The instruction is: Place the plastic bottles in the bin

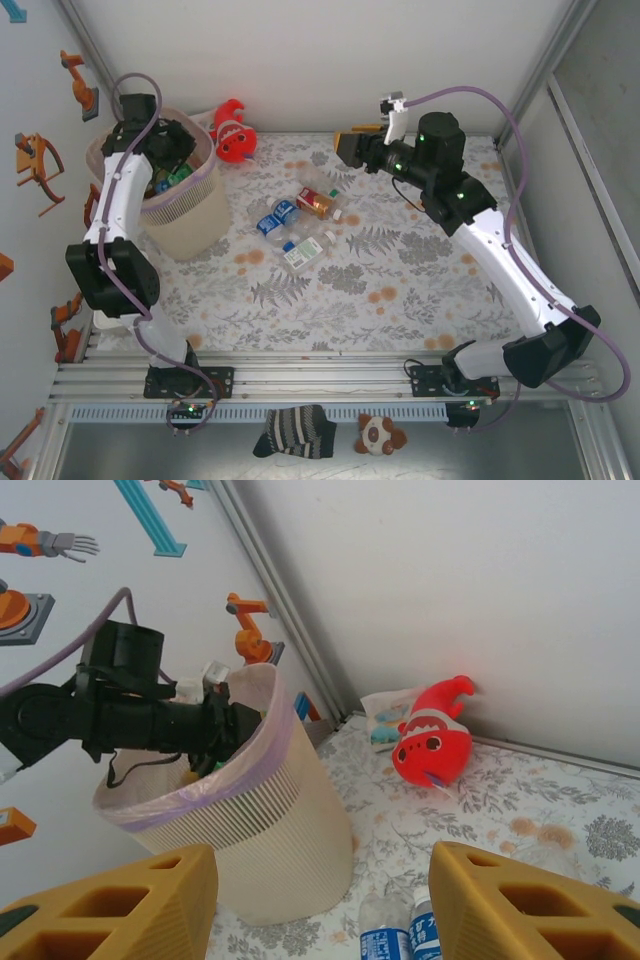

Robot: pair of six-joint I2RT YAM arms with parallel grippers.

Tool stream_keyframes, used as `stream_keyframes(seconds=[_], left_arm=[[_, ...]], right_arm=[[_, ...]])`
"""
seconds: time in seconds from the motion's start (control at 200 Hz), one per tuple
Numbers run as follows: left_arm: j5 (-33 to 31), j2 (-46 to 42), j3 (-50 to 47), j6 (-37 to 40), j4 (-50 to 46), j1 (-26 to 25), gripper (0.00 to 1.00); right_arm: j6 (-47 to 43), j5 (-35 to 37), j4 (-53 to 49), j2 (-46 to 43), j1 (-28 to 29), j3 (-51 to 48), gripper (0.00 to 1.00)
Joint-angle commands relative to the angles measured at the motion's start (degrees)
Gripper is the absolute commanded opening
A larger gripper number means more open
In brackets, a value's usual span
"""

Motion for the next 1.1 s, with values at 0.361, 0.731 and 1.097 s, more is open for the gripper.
stream_keyframes(seconds=[0.361,0.731,1.097], left_arm=[[1.46,-5.68,-2.51,-0.49,3.79,0.54,0.06],[14.28,-18.38,-13.91,7.03,21.93,0.99,0.30],[25.44,-23.49,-16.25,15.65,25.65,-0.21,0.50]], right_arm=[[-1.84,1.65,-1.12,-1.84,0.25,-0.13,0.57],[-2.43,2.20,-2.90,-1.40,0.17,0.07,0.56],[-3.35,4.16,-7.19,-1.70,0.18,-1.22,0.55]])
